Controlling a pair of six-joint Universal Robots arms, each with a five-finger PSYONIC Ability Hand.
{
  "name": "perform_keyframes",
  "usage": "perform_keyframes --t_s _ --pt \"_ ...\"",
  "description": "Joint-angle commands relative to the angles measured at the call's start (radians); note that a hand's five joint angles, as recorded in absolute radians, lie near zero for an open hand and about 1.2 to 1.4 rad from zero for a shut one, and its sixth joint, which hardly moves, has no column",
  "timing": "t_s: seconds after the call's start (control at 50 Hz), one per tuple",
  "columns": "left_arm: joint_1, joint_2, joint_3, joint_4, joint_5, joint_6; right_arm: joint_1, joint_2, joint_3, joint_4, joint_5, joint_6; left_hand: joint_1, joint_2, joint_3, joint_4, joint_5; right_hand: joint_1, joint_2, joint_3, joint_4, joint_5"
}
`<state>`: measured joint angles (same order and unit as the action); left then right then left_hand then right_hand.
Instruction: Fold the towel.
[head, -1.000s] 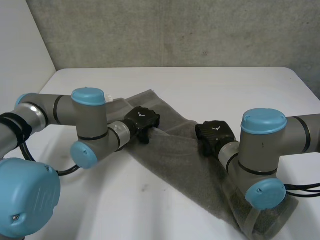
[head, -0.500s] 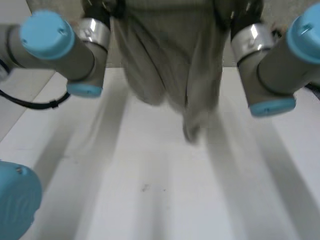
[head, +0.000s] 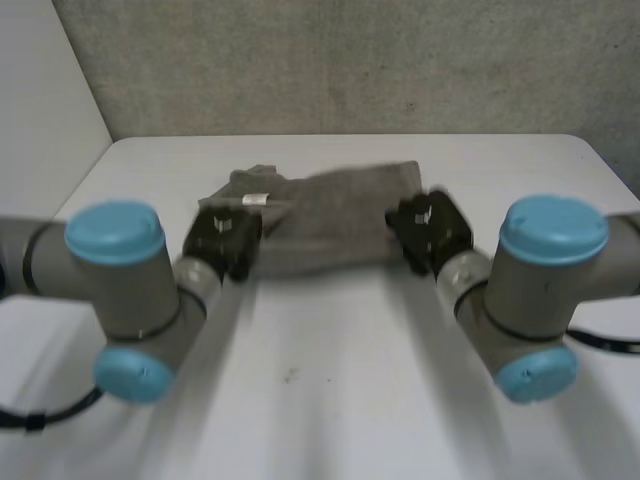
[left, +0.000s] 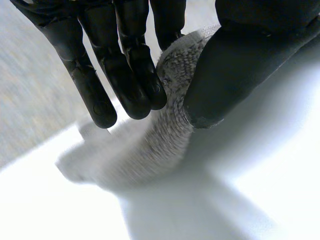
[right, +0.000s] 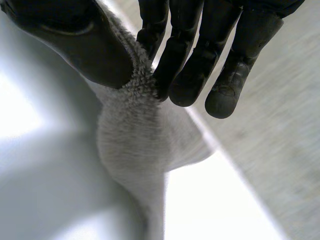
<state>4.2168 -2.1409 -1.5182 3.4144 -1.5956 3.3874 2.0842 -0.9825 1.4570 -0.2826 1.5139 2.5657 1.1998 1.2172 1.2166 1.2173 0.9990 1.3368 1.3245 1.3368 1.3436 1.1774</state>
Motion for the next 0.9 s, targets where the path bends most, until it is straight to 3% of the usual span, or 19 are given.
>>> perform_keyframes --t_s 0.02,0.28,0.4,0.42,0.44,0.48,0.52,0.82,0.9 --pt "-0.060 0.073 -0.193 0.000 -0.021 0.040 -0.010 0.018 0.080 0.056 -0.001 0.007 0.196 0.179 0.180 0.179 0.223 0.060 0.072 0.060 0.053 0.044" --pt "-0.161 0.266 -0.356 -0.001 -0.052 0.044 -0.013 -0.266 0.325 0.109 -0.044 0.005 0.196 0.179 0.180 0.179 0.223 0.060 0.072 0.060 0.053 0.044" --pt "-0.162 0.269 -0.393 0.000 -0.052 0.041 -0.013 -0.295 0.388 0.151 -0.075 0.004 0.185 0.168 0.168 0.168 0.211 0.060 0.072 0.060 0.053 0.044" --pt "-0.162 0.268 -0.401 0.000 -0.050 0.039 -0.015 -0.295 0.405 0.149 -0.083 0.004 -0.161 -0.178 -0.178 -0.178 -0.135 0.060 0.072 0.060 0.053 0.044" --pt "-0.162 0.268 -0.401 0.000 -0.050 0.039 -0.015 -0.295 0.422 0.145 -0.089 0.002 -0.164 -0.182 -0.181 -0.182 -0.138 0.060 0.072 0.060 0.053 0.044" --pt "-0.159 0.262 -0.399 -0.001 -0.050 0.049 -0.015 -0.295 0.433 0.143 -0.093 0.002 -0.892 -0.910 -0.909 -0.910 -0.866 0.060 0.072 0.060 0.053 0.044" --pt "-0.155 0.262 -0.395 -0.001 -0.050 0.050 -0.019 -0.295 0.441 0.140 -0.098 0.002 -0.956 -0.974 -0.973 -0.974 -0.930 0.060 0.072 0.060 0.053 0.044" --pt "-0.124 0.283 -0.212 -0.021 -0.038 0.050 -0.073 -0.288 0.487 0.051 -0.136 0.008 -0.910 -0.927 -0.927 -0.927 -0.884 0.060 0.072 0.060 0.053 0.044" --pt "-0.104 0.205 -0.087 -0.082 -0.033 0.052 -0.072 -0.283 0.496 0.039 -0.136 0.008 -0.910 -0.927 -0.927 -0.927 -0.884 0.060 0.072 0.060 0.053 0.044"
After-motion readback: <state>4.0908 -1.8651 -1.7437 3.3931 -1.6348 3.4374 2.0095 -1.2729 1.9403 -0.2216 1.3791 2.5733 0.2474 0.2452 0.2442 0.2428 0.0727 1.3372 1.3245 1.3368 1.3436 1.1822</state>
